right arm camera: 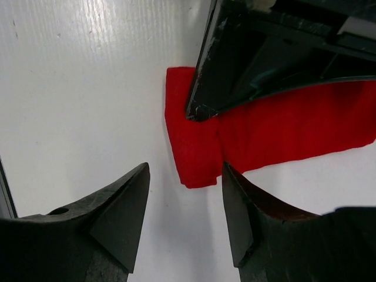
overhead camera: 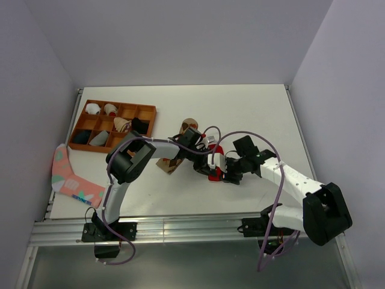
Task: Roll the socks
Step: Roll the sock at the center of the board.
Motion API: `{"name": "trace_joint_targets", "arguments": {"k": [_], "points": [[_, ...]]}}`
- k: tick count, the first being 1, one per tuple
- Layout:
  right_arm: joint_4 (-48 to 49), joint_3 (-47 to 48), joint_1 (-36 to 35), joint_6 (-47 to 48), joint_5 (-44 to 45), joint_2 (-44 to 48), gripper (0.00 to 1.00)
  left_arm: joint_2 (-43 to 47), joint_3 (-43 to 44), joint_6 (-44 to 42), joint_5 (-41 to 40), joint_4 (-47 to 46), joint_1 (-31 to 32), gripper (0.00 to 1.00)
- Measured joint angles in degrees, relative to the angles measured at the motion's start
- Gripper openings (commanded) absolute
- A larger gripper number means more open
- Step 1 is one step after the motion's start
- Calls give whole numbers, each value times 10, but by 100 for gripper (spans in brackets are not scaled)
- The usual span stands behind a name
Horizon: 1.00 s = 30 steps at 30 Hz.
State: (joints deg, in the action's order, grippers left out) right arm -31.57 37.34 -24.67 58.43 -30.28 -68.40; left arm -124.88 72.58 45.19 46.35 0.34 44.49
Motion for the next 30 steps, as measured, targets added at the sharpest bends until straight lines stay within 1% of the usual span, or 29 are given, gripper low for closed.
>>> {"name": "trace_joint_targets", "arguments": {"k": [9, 16, 25, 29, 30], "points": [[50, -30, -39, 0, 48, 0, 60, -10, 22, -26, 25, 53, -1, 0], [71, -37, -71, -2, 72, -1, 59, -15, 33, -42, 40, 92, -3, 1], [93, -53, -111, -9, 106, -26, 59, -15, 38, -55, 54, 131, -10, 0], [107, -55, -127, -16, 119, -44, 52, -15, 38, -57, 57, 143, -12, 0], [113, -55, -129, -18, 120, -48, 46, -15, 38, -57, 58, 145, -13, 0]]}}
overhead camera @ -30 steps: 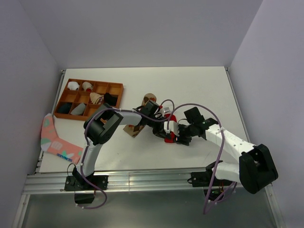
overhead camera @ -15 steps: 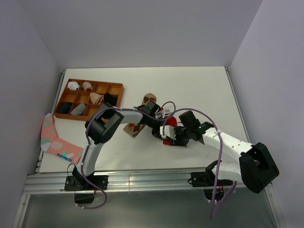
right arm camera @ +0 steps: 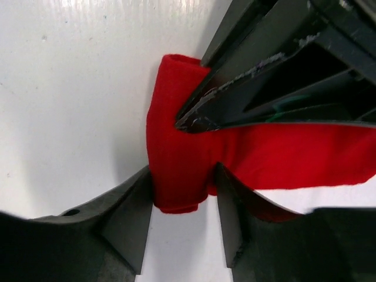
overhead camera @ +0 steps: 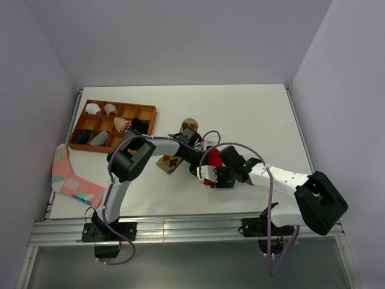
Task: Roll the socks
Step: Roll the sock at the center of the board.
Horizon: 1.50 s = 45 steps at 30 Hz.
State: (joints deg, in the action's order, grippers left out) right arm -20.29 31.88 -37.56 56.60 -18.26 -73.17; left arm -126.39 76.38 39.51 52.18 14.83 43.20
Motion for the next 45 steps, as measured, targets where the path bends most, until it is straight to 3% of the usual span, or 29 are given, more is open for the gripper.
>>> {"name": "trace_joint_targets", "arguments": {"k": [3, 8, 11, 31, 40, 45], "points": [[6, 5, -2, -9, 2, -13, 27, 0, -3, 1, 3, 1, -1, 2], [3, 17, -2, -26, -2, -24, 20, 8, -27, 18, 10, -28, -5, 13], [-4, 23, -1, -30, -9, -30, 18, 26, -59, 46, 0, -67, -5, 23], [-177, 163, 101, 31, -162, -166, 17, 160, -273, 241, -219, -353, 21, 27], [-282, 226, 143, 82, -206, -235, 17, 216, -361, 257, -344, -441, 33, 31], [-364, 254, 170, 111, -222, -273, 17, 248, -376, 200, -433, -440, 50, 31]]}}
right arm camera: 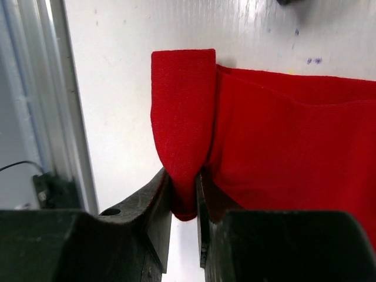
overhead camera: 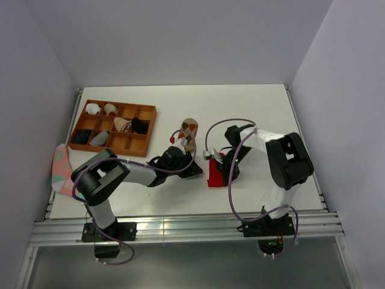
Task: Roll the socks
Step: Roll the sock at the center of the board.
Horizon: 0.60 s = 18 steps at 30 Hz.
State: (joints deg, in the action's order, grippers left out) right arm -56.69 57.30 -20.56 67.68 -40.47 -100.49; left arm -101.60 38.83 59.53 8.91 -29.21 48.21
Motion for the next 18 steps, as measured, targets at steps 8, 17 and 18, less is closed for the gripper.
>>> {"name": "trace_joint_targets", "arguments": {"k": [8, 17, 18], "points": [[-90, 63, 47, 25, -16, -72, 17, 57, -30, -148, -65, -54, 39, 27], [-130, 73, 64, 25, -17, -104, 17, 29, -10, -262, -1, -124, 71, 35], [-132, 73, 64, 26, -16, -105, 17, 20, -4, -270, 8, -126, 71, 35]]}}
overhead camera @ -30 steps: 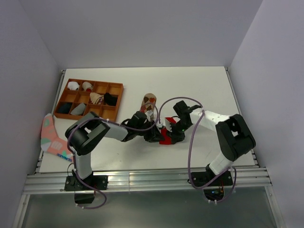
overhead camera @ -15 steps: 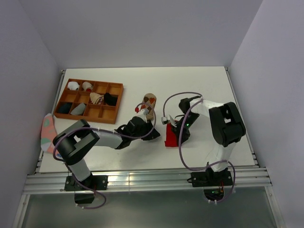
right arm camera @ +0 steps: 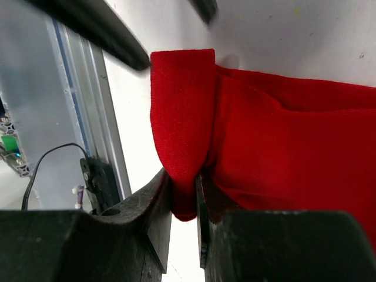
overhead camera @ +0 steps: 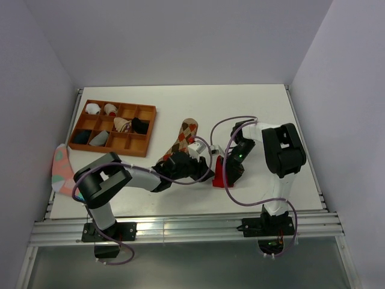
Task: Roll the socks
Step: Roll the sock at the center of the board.
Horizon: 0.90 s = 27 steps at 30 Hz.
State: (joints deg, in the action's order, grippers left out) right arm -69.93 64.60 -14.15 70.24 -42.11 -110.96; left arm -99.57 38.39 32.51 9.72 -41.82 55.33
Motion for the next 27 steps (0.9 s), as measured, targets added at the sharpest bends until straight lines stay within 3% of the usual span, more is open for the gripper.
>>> {"name": "trace_joint_targets", "arguments": {"k": [13, 27], "points": [[-15, 16, 3, 0, 0, -13, 17, -67, 61, -54, 82, 0, 23, 43], [-19, 23, 3, -4, 0, -19, 17, -98, 101, -78, 90, 38, 31, 40]]}}
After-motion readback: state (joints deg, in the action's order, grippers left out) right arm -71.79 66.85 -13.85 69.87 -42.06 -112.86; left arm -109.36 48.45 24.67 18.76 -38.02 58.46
